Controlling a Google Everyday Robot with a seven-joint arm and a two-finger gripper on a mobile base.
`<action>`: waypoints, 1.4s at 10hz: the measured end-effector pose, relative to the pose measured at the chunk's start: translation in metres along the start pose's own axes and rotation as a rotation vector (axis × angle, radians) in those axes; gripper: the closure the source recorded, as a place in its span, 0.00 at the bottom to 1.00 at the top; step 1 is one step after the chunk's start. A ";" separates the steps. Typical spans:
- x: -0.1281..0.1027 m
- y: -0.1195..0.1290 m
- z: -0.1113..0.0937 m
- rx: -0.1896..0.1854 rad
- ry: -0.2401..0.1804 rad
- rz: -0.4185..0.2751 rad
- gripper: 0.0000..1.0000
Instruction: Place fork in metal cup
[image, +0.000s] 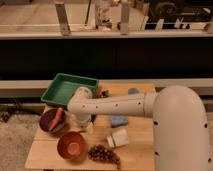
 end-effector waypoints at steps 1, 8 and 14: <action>-0.001 -0.001 0.004 -0.003 0.006 0.019 0.20; -0.011 -0.003 0.021 -0.050 -0.020 0.057 0.20; -0.023 0.009 0.009 -0.035 -0.039 0.054 0.20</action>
